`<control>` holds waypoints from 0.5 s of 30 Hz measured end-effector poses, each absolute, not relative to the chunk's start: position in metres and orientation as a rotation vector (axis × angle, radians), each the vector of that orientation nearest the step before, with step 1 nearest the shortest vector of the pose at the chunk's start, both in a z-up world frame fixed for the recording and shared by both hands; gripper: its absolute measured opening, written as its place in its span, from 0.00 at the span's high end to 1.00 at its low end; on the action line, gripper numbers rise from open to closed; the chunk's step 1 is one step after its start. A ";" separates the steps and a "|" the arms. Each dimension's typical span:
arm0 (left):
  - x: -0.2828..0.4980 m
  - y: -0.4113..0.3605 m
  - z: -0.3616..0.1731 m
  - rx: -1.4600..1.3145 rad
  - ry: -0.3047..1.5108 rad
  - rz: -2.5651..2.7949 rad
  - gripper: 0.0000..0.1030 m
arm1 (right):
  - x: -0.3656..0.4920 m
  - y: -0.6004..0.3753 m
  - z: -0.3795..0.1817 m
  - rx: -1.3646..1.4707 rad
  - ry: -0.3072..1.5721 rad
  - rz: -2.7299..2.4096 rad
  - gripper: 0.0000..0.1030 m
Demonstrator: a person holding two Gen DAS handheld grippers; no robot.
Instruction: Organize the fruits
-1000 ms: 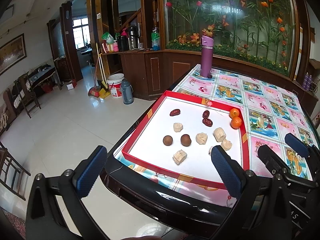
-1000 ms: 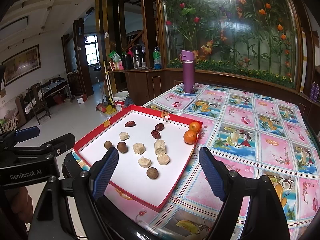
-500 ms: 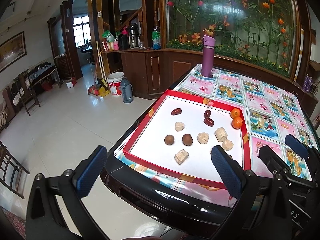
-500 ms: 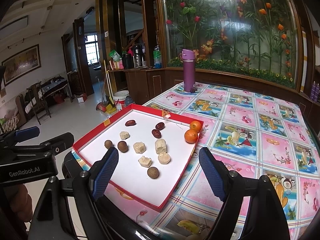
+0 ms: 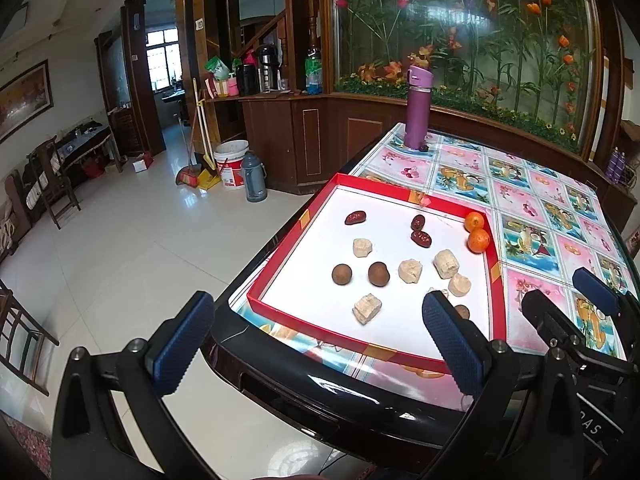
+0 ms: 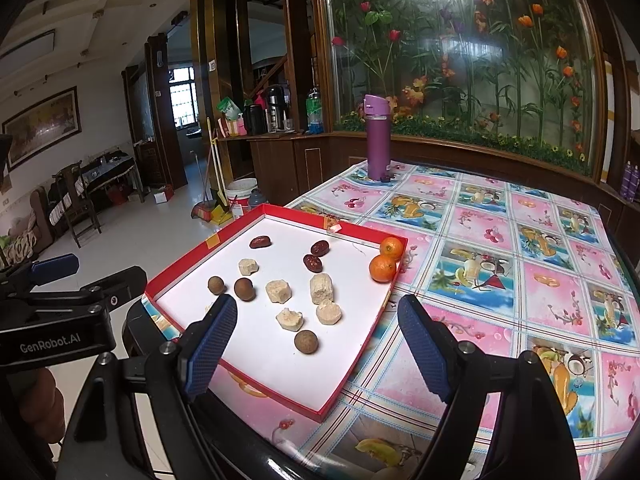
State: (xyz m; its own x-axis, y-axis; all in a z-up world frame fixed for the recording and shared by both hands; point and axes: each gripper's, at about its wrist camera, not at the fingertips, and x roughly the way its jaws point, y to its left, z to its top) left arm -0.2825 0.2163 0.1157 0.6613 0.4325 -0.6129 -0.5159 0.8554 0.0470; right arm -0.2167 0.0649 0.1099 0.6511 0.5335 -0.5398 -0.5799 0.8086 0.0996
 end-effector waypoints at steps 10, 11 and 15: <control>-0.282 0.217 0.111 -0.143 0.661 0.539 0.00 | -0.218 0.066 0.109 -0.088 0.587 0.634 0.20; -0.282 0.217 0.111 -0.143 0.661 0.539 0.00 | -0.218 0.066 0.109 -0.089 0.587 0.633 0.20; -0.282 0.218 0.112 -0.145 0.660 0.539 0.00 | -0.218 0.066 0.109 -0.089 0.591 0.634 0.20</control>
